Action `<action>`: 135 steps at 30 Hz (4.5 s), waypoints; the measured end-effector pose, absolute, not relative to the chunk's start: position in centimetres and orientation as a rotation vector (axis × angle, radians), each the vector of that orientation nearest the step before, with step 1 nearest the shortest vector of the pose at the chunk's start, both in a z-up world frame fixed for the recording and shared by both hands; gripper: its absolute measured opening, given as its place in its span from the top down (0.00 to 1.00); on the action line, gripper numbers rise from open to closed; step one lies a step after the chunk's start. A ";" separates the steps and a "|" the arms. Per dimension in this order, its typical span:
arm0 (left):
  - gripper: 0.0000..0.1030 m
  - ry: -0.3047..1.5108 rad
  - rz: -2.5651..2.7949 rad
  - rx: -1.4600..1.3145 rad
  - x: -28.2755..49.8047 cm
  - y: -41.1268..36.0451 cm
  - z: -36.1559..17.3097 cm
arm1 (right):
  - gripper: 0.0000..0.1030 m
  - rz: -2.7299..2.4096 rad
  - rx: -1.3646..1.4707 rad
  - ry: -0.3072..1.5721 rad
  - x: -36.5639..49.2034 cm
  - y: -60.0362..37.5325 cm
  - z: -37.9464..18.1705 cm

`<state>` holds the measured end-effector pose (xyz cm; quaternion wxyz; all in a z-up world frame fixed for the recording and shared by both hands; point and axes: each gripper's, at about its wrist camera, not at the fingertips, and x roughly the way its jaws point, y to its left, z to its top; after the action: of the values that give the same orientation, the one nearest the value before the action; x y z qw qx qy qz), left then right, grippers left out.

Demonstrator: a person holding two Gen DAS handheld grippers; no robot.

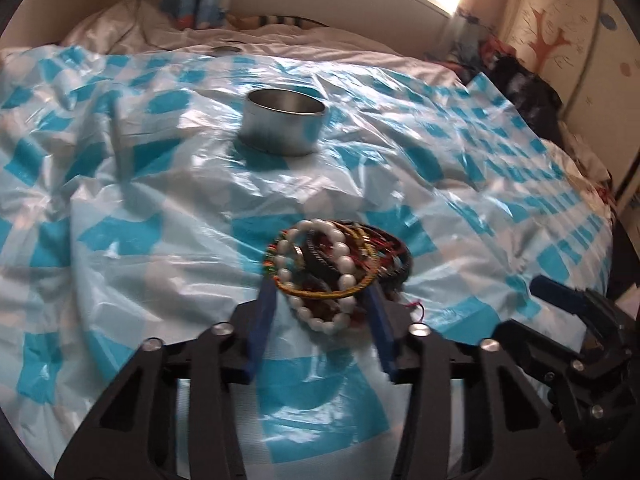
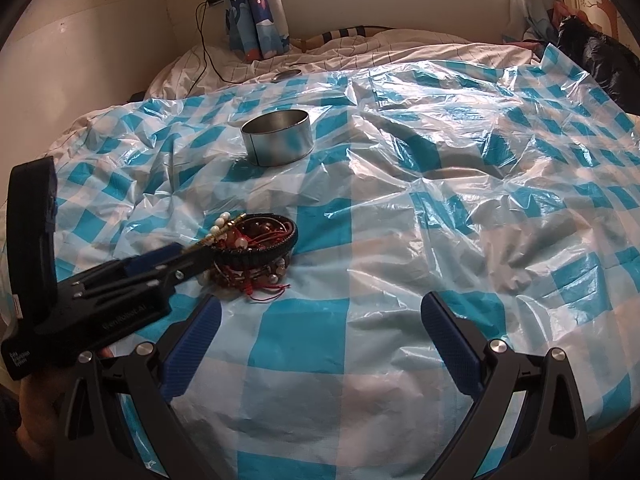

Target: Organize jewelry

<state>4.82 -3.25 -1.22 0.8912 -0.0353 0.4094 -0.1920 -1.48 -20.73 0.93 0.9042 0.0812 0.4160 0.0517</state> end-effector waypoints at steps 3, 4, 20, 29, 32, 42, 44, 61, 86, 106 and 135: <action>0.70 0.838 -0.409 -0.032 4.5 -4.1 -1.1 | 0.07 0.108 0.168 0.860 -1.4 -20.7 0.9; 0.75 0.834 -0.412 -0.024 4.5 -4.3 -1.0 | 0.07 0.108 0.168 0.861 -1.4 -20.7 0.9; 0.91 0.837 -0.423 -0.161 4.5 -1.1 -0.1 | 0.07 0.123 0.161 0.877 -1.1 -20.5 0.5; 0.91 0.918 -0.493 -0.273 5.0 0.8 -1.3 | 0.07 0.418 0.371 0.927 1.7 -19.1 0.1; 0.91 0.920 -0.500 -0.274 5.0 0.9 -1.2 | 0.07 0.496 0.484 0.972 2.3 -19.1 -1.1; 0.90 0.941 -0.433 -0.209 5.7 0.6 -1.4 | 0.07 0.486 0.536 0.988 2.9 -19.4 -1.7; 0.89 0.939 -0.424 -0.198 5.7 0.6 -1.4 | 0.07 0.472 0.520 0.988 2.9 -19.4 -1.8; 0.88 0.846 -0.460 -0.068 4.3 -1.5 0.2 | 0.07 0.445 0.525 0.982 2.9 -19.8 -2.0; 0.97 0.748 -0.419 -0.311 4.2 7.8 3.3 | 0.21 0.594 0.020 0.884 1.8 -10.1 0.3; 0.97 0.747 -0.423 -0.320 5.0 7.7 3.4 | 0.92 0.822 0.521 0.990 5.5 -14.3 -0.2; 0.97 0.685 -0.608 -0.255 21.7 -1.6 8.5 | 0.92 0.847 0.961 0.767 23.7 -24.7 2.7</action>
<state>21.74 -1.61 8.48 0.8892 -0.1225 0.3298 -0.2925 23.66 -24.75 2.75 0.7340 0.4372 0.3488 0.3852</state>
